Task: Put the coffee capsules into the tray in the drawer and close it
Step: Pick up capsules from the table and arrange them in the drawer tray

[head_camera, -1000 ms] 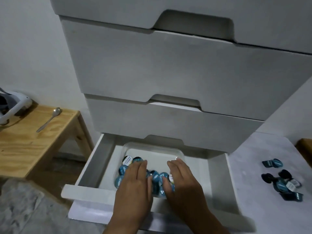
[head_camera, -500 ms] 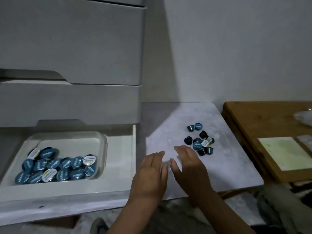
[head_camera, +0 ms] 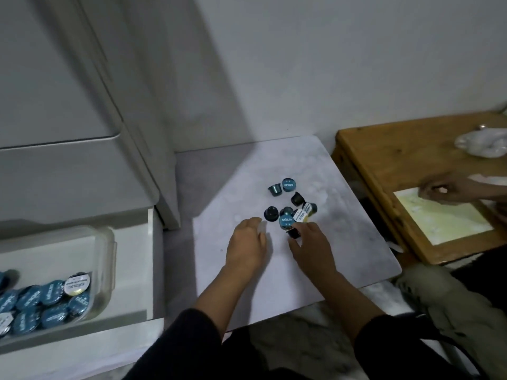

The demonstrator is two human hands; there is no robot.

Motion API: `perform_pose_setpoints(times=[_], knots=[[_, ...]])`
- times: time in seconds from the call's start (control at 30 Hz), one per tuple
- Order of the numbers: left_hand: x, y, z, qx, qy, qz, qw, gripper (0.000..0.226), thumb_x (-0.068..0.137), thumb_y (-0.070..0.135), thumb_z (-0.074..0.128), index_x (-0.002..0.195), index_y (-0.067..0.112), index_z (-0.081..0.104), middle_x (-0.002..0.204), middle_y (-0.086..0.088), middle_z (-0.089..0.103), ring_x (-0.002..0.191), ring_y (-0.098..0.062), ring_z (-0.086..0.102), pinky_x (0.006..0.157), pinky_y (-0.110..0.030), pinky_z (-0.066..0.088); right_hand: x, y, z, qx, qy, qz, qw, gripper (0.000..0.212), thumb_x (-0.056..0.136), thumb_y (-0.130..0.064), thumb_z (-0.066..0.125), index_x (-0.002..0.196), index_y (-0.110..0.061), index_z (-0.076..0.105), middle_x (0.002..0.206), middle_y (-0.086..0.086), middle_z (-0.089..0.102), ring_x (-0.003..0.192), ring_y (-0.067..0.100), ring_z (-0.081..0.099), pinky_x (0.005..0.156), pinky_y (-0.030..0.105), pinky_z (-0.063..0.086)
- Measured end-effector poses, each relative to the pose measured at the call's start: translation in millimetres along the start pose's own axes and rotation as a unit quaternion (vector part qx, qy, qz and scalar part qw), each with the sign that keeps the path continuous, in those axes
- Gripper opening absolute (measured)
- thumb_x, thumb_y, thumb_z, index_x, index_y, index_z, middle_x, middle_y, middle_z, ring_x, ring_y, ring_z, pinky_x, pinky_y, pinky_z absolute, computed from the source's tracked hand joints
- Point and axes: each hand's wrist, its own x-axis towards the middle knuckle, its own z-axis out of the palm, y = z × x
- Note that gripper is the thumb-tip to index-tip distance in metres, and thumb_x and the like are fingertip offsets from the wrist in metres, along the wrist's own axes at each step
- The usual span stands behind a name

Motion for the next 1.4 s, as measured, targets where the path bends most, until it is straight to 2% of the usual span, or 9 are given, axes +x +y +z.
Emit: perform_pose_setpoints(times=[0.17,0.43,0.57,0.93,1.03,1.1,1.2,1.33,1.4], knots=[[43,-3,16,-0.013,-0.015,0.027,0.999,0.035,0.087,0.006,0.049,0.122,0.009,0.054,0.125,-0.009,0.055,0.117,-0.023,0.05,0.092,-0.021,0.036,16,16,15,-0.001,-0.013,0.01,1.0,0.035,0.087,-0.013,0.058,0.122,-0.011,0.055,0.115,0.014,0.054,0.097,0.027,0.057,0.083,0.032,0.049],[85,-11,42,0.017,-0.058,0.07,0.996,0.042,0.087,0.012,0.053,0.127,0.024,0.055,0.132,0.0,0.051,0.123,-0.017,0.045,0.103,-0.022,0.034,23,28,26,0.012,0.013,-0.007,1.0,0.016,0.078,-0.005,0.068,0.094,-0.006,0.066,0.097,0.013,0.06,0.071,0.023,0.061,0.061,0.023,0.051],[87,-12,45,-0.02,-0.039,0.044,0.998,0.039,0.085,0.011,0.056,0.121,0.023,0.058,0.123,0.0,0.058,0.115,-0.016,0.052,0.096,-0.016,0.034,19,34,27,0.026,0.025,0.004,0.999,0.017,0.076,-0.002,0.068,0.092,-0.006,0.064,0.098,0.014,0.061,0.071,0.026,0.062,0.057,0.031,0.056],[46,-15,34,-0.181,0.039,-0.079,0.979,0.019,0.076,0.019,0.071,0.087,0.023,0.056,0.079,0.02,0.06,0.072,0.001,0.058,0.06,0.004,0.039,11,35,27,0.055,0.04,0.041,0.997,0.022,0.072,-0.013,0.077,0.09,-0.007,0.065,0.087,0.014,0.066,0.071,0.02,0.064,0.062,0.013,0.041],[40,-20,33,-0.185,0.046,-0.073,0.979,0.025,0.076,0.017,0.071,0.086,0.034,0.056,0.082,0.019,0.062,0.078,-0.01,0.062,0.062,-0.002,0.042,11,35,28,0.059,0.039,0.07,0.995,0.016,0.076,-0.011,0.072,0.091,-0.007,0.065,0.09,0.014,0.067,0.077,0.02,0.064,0.064,0.006,0.037],[37,-24,33,-0.184,0.035,-0.041,0.982,0.041,0.079,0.014,0.068,0.103,0.045,0.056,0.091,0.02,0.061,0.087,-0.009,0.06,0.076,-0.007,0.042,11,35,29,0.045,0.035,0.085,0.995,0.015,0.078,-0.011,0.071,0.091,-0.007,0.066,0.09,0.013,0.068,0.077,0.018,0.063,0.063,-0.001,0.028],[34,-30,37,-0.132,0.046,0.013,0.99,0.045,0.083,0.012,0.061,0.118,0.04,0.058,0.097,0.023,0.059,0.097,-0.004,0.052,0.089,-0.016,0.039,11,33,28,0.037,0.024,0.096,0.994,0.012,0.081,-0.012,0.067,0.092,-0.008,0.067,0.09,0.012,0.069,0.074,0.011,0.056,0.061,-0.002,0.024],[31,-36,42,-0.108,0.083,0.036,0.99,0.032,0.08,0.007,0.062,0.099,0.033,0.067,0.095,0.021,0.067,0.098,-0.004,0.055,0.09,-0.018,0.044,12,34,23,0.087,0.011,0.136,0.987,0.007,0.084,-0.013,0.062,0.088,-0.011,0.067,0.087,0.008,0.067,0.071,0.008,0.052,0.055,0.003,0.03],[28,-34,42,-0.122,0.091,0.009,0.988,0.027,0.079,0.002,0.064,0.091,0.026,0.067,0.091,0.025,0.063,0.096,-0.009,0.057,0.084,-0.007,0.041,12,36,22,0.109,0.006,0.15,0.983,0.007,0.084,-0.013,0.061,0.085,-0.014,0.068,0.084,0.005,0.067,0.07,0.01,0.055,0.056,0.005,0.032]])
